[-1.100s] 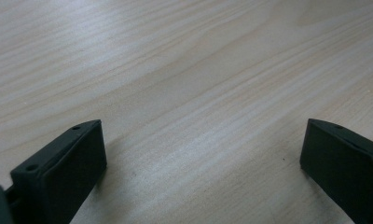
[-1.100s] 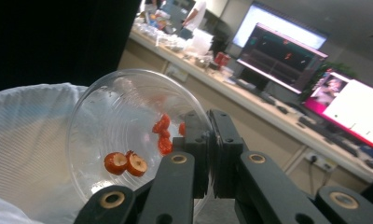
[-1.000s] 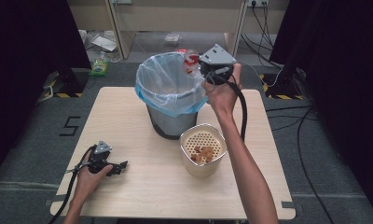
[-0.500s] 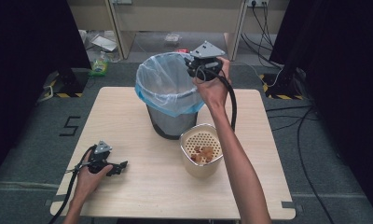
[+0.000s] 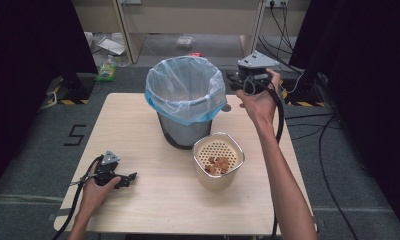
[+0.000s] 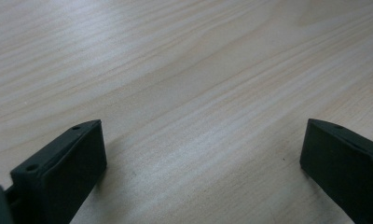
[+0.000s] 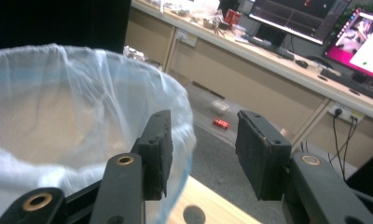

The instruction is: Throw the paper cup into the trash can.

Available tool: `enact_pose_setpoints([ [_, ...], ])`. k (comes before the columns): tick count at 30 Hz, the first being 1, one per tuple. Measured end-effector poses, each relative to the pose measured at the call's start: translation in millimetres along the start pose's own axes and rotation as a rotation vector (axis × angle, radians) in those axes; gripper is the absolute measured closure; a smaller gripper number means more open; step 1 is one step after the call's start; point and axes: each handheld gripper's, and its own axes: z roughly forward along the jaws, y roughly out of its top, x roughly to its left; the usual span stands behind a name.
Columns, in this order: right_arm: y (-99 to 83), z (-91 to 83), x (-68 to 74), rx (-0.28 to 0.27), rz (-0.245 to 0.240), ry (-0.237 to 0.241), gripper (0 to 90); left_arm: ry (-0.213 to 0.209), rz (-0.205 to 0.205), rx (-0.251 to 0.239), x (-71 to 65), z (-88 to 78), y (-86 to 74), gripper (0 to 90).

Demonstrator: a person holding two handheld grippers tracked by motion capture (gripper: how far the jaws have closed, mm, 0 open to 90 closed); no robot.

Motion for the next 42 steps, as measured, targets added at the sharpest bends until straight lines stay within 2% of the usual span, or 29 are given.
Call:
enact_pose_setpoints([
  [7,-29.4,-18.3,-15.0,0.037,0.027,-0.003,53.2,0.0,-0.001,0.0,0.0,0.0,0.0,0.0],
  [16,-72.0,-37.1,-25.0,0.102,0.045,-0.01,51.1,0.0,0.0,0.0,0.0,0.0,0.0,0.0],
  [20,-89.1,-43.4,-25.7,0.136,0.046,-0.006,49.3,0.0,-0.001,0.0,0.0,0.0,0.0,0.0],
  [31,-140.1,-59.5,-26.9,0.192,0.097,0.002,47.1,0.0,0.0,0.001,0.0,-0.1,0.0,0.0],
  [42,-192.6,-67.9,-14.9,0.245,0.155,0.03,45.1,0.001,-0.002,0.002,-0.2,-0.2,0.0,0.0],
])
